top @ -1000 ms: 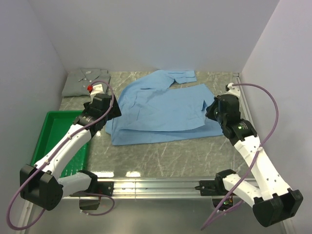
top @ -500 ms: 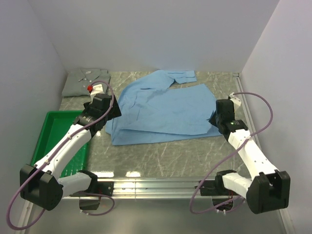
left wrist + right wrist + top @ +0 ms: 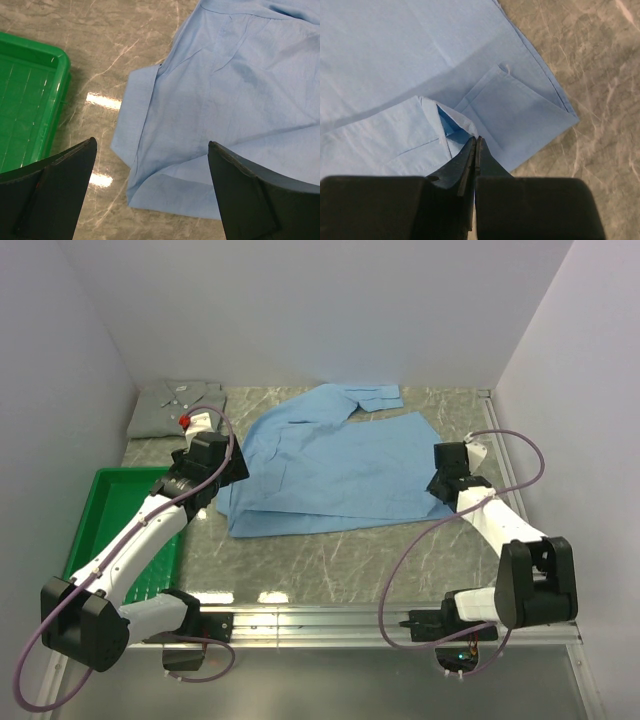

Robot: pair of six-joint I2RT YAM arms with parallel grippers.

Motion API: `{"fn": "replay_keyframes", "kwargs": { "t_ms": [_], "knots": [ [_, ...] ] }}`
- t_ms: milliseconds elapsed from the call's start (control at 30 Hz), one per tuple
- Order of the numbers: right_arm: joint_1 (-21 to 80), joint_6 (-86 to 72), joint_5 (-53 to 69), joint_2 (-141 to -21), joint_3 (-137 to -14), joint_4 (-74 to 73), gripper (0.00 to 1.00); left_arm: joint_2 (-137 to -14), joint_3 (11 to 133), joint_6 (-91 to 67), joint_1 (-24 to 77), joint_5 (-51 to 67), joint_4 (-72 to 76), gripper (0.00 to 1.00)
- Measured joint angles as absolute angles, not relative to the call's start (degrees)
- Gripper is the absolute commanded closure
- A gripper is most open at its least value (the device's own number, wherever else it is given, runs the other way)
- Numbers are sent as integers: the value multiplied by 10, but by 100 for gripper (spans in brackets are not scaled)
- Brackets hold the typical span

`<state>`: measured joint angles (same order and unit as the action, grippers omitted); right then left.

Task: Fold and stack the long sleeve shirts
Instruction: Fold the shirt

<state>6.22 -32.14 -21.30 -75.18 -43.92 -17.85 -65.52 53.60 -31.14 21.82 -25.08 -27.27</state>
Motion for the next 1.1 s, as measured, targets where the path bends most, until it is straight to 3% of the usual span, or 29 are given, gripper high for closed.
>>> {"fn": "replay_keyframes", "kwargs": {
  "t_ms": [267, 467, 600, 700, 867, 967, 1100],
  "knots": [
    [62, -319, -217, -809, -445, -158, 98, -662, 536, -312, 218, -238, -273, 1],
    [62, -315, -216, -820, -463, -154, 77, -692, 536, -334, 218, -203, -275, 1],
    [62, -314, -217, -827, -483, -159, 46, -710, 536, -363, 218, -161, -281, 2],
    [62, -313, -218, -817, -496, -173, 36, -722, 536, -391, 220, -126, -280, 4],
    [62, -318, -202, -763, -506, -182, 36, -756, 539, -432, 232, -74, -266, 9],
    [62, -326, -175, -735, -505, -169, 38, -794, 545, -459, 241, -43, -246, 18],
    [61, -336, -128, -734, -495, -133, 40, -833, 545, -492, 249, -12, -220, 41]
  ]
}}
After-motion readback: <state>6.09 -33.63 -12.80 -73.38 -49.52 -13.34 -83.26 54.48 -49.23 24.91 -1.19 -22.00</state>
